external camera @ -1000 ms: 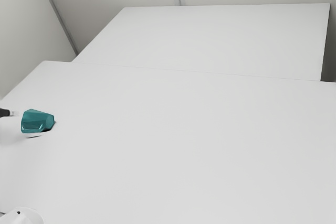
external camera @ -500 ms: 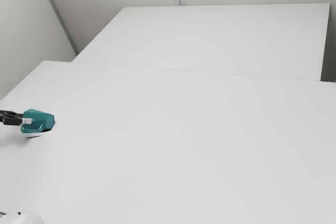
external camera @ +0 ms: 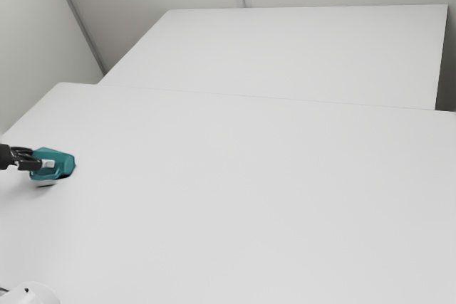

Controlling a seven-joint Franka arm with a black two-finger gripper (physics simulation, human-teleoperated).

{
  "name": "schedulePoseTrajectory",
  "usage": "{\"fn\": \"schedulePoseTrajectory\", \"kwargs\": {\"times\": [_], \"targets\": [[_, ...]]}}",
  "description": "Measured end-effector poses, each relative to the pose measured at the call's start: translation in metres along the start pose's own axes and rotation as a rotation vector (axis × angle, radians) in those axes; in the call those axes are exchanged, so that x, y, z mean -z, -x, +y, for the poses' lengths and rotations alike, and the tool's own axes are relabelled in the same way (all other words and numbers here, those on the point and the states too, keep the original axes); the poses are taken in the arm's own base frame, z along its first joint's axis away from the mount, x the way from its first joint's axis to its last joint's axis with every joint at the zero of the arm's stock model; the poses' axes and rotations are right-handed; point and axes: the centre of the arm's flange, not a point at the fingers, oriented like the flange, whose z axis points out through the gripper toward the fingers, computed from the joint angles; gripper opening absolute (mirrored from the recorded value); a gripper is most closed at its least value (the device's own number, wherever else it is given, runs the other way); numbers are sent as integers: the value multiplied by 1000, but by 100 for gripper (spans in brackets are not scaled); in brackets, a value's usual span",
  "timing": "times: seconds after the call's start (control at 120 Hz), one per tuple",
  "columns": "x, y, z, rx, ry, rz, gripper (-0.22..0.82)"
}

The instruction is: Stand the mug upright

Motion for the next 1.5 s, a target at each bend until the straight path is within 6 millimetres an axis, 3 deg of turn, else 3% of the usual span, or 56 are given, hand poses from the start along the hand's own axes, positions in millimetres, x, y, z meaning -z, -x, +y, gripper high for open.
{"fn": "schedulePoseTrajectory", "kwargs": {"times": [0.225, 0.35, 0.542, 0.9, 1.042, 1.158, 1.5], "targets": [[9, -13, 0, -43, -25, -4, 3], [13, -24, 1, -69, -33, -7, -8], [18, -40, 3, -102, -47, -15, -15], [14, -80, 16, -137, -55, -36, -18], [-2, -118, 49, -159, -31, -76, -18], [-29, -151, 78, -177, 2, -146, -18], [-83, -225, 192, -219, 54, -471, -18]]}}
